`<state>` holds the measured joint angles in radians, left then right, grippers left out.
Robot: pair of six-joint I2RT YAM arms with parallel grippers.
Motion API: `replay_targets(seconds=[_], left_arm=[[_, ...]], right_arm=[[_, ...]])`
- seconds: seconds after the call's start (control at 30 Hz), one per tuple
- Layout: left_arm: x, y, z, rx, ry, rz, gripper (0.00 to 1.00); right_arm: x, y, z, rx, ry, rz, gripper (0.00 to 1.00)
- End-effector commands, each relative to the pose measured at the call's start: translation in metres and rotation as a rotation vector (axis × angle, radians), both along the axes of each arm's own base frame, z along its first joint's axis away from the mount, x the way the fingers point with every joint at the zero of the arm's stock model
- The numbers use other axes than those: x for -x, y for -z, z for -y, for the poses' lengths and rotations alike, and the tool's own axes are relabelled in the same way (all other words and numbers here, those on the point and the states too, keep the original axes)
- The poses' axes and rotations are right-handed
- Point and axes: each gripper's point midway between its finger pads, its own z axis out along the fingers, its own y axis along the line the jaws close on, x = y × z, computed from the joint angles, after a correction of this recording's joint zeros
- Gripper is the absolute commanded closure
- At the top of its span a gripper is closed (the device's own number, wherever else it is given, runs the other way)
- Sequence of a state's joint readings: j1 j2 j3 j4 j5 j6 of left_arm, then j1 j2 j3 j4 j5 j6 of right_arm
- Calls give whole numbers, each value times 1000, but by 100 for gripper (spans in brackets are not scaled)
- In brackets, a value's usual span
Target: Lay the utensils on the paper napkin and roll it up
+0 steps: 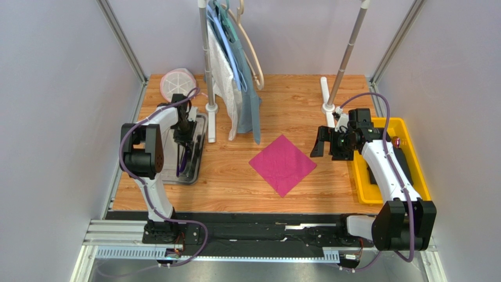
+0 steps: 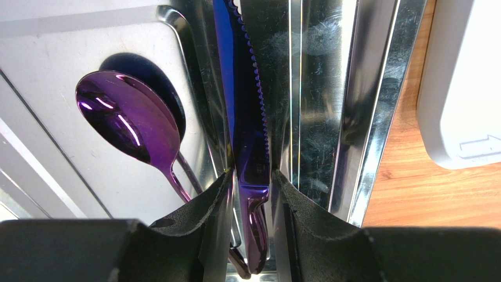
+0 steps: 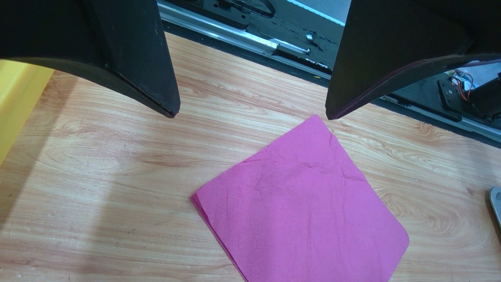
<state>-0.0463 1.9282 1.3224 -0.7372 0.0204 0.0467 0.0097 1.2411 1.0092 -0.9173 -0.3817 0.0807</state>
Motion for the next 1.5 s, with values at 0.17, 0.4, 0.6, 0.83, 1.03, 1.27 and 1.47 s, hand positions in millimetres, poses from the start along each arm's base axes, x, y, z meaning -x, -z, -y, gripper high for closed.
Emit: replay_targets(seconds=[0.17,0.4,0.6,0.83,1.03,1.27,1.47], left_arm=[[-14,3,-2,-41,-17,3,85],[-8,-22,10,27,-22,32,100],[3,-44,11,37,-21,50,100],[13,-35,10,34,-30,11,100],[15,-45,13,52,-23,57,100],[21,-65,14,64,-20,86,100],[27,-90,17,85,-28,131,100]], right_arm=[[-14,-12,3,21,-5,66,0],[-15,-13,3,20,-4,70,0],[-14,-14,2,11,-9,73,0],[-13,-16,2,13,-9,82,0],[-12,-16,2,12,-6,86,0],[-10,-22,-5,-27,-28,97,0],[-20,-44,-29,-164,-81,173,0]])
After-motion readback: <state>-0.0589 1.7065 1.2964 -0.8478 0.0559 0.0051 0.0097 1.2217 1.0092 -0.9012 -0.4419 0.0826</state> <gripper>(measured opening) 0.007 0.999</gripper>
